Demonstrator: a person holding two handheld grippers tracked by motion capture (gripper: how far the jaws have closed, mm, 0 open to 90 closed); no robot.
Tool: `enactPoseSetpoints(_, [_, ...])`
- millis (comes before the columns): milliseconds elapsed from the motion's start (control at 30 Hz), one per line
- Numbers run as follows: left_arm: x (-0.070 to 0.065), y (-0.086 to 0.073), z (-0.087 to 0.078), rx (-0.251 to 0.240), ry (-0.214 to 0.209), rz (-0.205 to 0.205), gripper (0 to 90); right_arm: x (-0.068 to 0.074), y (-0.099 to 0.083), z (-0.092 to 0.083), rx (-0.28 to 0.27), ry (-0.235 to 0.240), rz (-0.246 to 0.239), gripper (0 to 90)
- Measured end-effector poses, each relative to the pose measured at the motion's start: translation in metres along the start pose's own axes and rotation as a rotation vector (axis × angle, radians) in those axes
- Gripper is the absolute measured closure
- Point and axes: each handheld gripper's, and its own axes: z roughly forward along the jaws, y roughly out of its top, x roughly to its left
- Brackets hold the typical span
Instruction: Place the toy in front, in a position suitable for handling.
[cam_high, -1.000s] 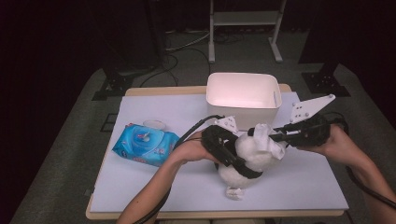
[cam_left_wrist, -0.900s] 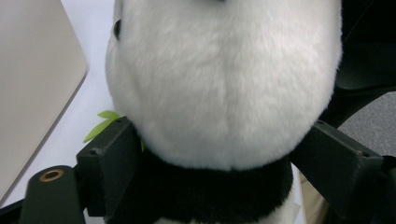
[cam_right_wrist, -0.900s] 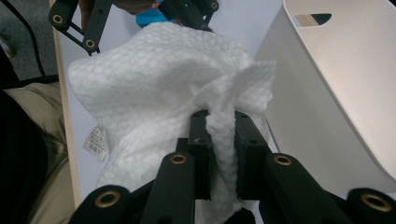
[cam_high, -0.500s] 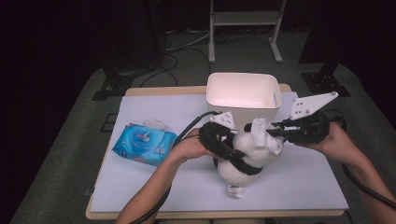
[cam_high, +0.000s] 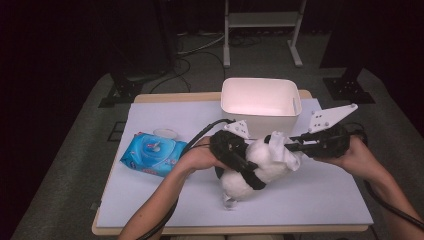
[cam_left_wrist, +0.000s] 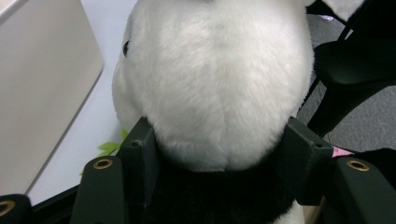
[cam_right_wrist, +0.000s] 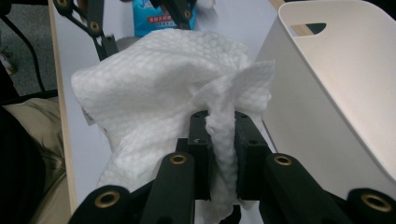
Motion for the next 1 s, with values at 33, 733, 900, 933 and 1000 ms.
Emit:
enactPoseSetpoints(33, [0.000, 0.000, 0.000, 0.000, 0.000, 0.000, 37.2, 0.000, 0.000, 0.000, 0.000, 0.000, 0.000, 78.7])
enactPoseSetpoints(733, [-0.006, 0.005, 0.015, 0.061, 0.027, 0.030, 20.4, -0.007, -0.035, 0.012, 0.123, 0.014, 0.056, 78.7])
enactPoseSetpoints(900, [-0.008, 0.001, 0.014, 0.109, 0.057, 0.034, 16.9, -0.011, -0.052, 0.017, 0.131, 0.027, 0.103, 78.8])
enactPoseSetpoints(933, [-0.008, 0.000, 0.015, 0.119, 0.058, 0.030, 16.9, -0.011, -0.055, 0.019, 0.142, 0.024, 0.108, 78.8])
enactPoseSetpoints(1000, [-0.007, -0.002, 0.014, 0.118, 0.053, 0.026, 16.3, -0.010, -0.062, 0.024, 0.152, 0.043, 0.123, 78.8])
